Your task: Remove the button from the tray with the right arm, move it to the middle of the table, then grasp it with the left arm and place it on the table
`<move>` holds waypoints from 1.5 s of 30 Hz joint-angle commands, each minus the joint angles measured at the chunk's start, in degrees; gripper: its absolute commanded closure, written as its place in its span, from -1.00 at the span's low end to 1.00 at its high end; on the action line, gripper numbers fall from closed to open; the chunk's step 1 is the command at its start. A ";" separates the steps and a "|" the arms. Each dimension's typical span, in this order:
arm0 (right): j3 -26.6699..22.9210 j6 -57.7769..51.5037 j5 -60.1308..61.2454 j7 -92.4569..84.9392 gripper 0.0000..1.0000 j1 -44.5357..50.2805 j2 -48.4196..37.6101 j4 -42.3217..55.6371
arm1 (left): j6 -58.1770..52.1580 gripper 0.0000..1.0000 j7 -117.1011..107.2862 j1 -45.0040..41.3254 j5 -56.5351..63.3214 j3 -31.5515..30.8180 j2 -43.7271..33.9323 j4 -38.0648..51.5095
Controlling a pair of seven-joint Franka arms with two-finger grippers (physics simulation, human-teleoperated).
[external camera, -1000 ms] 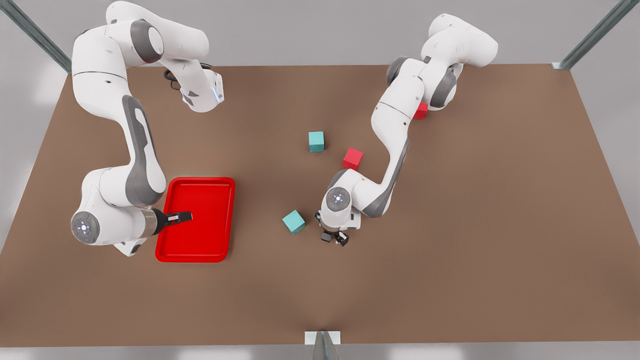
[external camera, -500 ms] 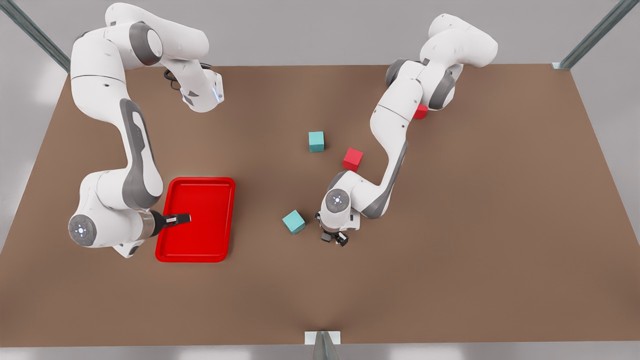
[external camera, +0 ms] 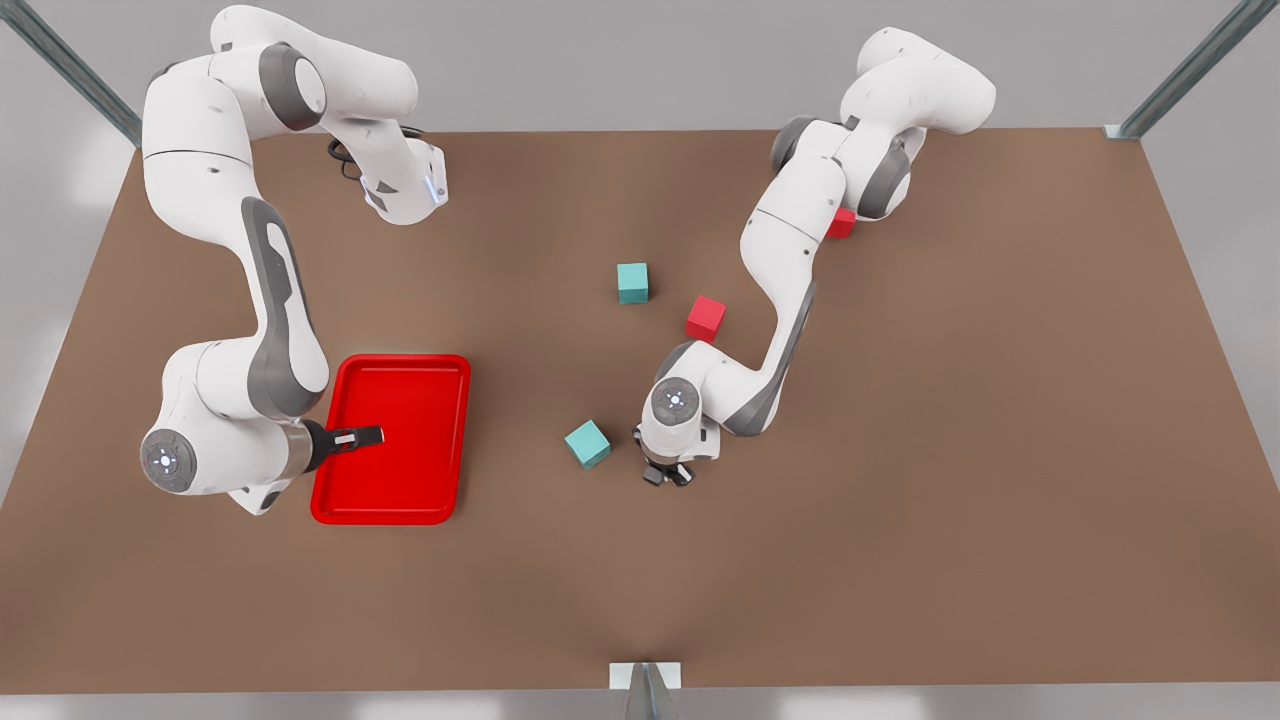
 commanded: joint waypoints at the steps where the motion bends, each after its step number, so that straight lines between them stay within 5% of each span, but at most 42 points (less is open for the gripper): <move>1: 0.03 -0.01 0.03 -0.01 -1.00 0.00 -0.08 -0.06 | -0.04 0.13 -116.92 -0.04 0.50 -0.06 -0.09 0.12; 13: 0.03 -0.10 -0.14 -0.01 -1.00 0.44 -0.08 0.02 | -5.31 0.15 -100.66 0.49 0.14 -0.67 -1.68 0.29; 28: 0.03 -0.01 -0.14 -0.01 -1.00 0.44 -0.08 -0.15 | -29.39 0.16 -57.60 1.19 1.11 1.88 -5.02 2.66; 35: 0.03 -0.10 -0.23 -0.01 -1.00 0.79 -0.08 -0.06 | -42.84 0.17 -36.59 0.93 10.25 2.23 -5.89 3.90; 45: 0.03 -0.10 -0.23 -0.01 -1.00 0.79 -0.08 -0.15 | -46.18 0.20 -1.87 -1.09 21.32 2.14 -4.93 3.46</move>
